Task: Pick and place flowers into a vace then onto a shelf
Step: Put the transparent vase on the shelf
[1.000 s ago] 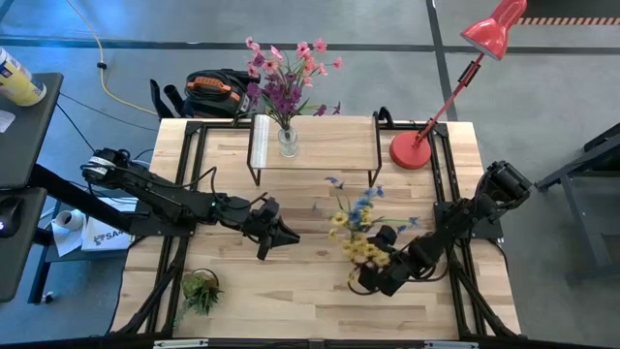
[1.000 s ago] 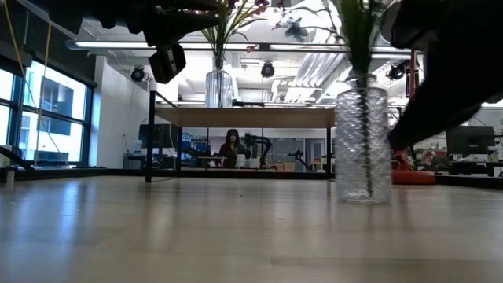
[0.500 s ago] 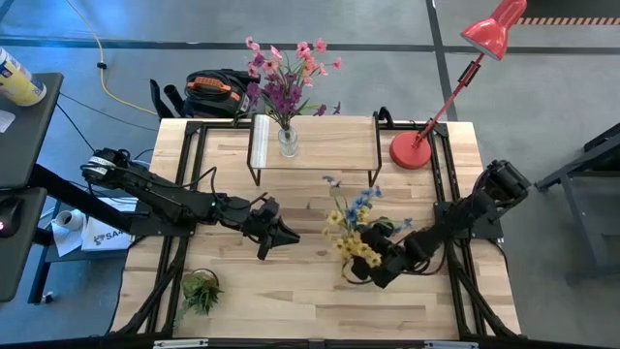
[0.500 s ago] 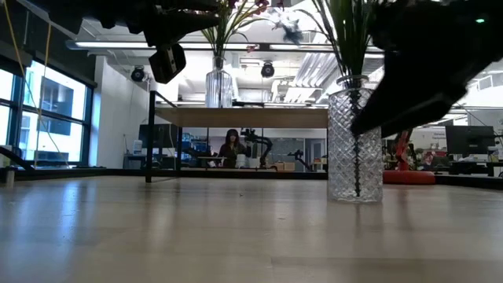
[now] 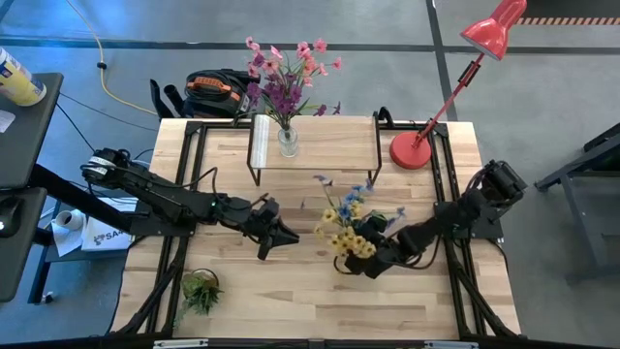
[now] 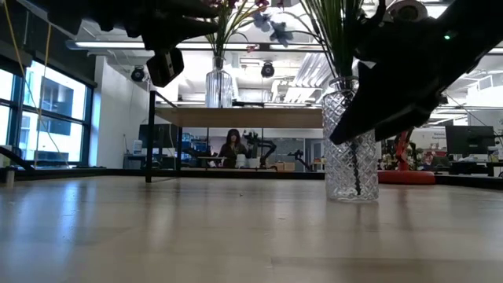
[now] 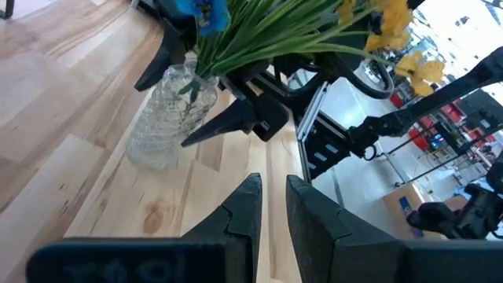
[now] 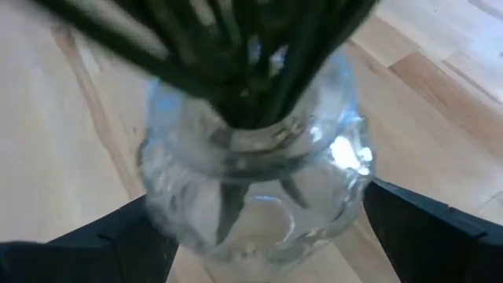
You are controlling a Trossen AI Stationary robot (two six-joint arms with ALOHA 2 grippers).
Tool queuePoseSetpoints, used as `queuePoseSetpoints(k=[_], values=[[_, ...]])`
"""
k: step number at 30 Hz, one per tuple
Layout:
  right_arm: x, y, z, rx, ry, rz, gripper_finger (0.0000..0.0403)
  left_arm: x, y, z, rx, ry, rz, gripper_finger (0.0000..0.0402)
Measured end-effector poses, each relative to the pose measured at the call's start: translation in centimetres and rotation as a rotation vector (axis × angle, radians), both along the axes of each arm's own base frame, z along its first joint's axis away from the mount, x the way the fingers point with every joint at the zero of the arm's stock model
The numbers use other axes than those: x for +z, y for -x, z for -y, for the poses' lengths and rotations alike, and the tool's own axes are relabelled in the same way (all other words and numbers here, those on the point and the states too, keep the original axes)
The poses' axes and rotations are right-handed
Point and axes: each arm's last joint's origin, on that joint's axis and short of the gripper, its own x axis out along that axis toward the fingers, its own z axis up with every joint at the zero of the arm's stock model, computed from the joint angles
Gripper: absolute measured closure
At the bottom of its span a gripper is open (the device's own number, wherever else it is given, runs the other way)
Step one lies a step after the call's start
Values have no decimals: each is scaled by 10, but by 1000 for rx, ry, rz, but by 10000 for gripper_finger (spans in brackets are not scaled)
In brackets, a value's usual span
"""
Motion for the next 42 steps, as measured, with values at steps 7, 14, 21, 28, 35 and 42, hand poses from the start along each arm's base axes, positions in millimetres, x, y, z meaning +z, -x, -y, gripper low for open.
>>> queuePoseSetpoints(k=[7, 14, 21, 28, 35, 42], values=[[1, -3, 7, -13, 61, -2, 40, -2, 0, -1, 20, -9, -18, 307], [1, -3, 8, -28, 119, 7, 41, -2, 0, -1, 23, -7, -22, 307], [-17, 7, 14, -50, 22, 52, 54, -4, 1, -1, 29, 7, -51, 307], [-27, 15, 19, -93, 48, 104, 82, -8, 2, -1, 40, 33, -95, 307], [-26, 13, 24, -66, 184, 74, 83, -9, 2, -1, 48, 56, -113, 307], [-25, 9, 34, -82, 197, 65, 84, -12, 3, -2, 74, 39, -145, 307]])
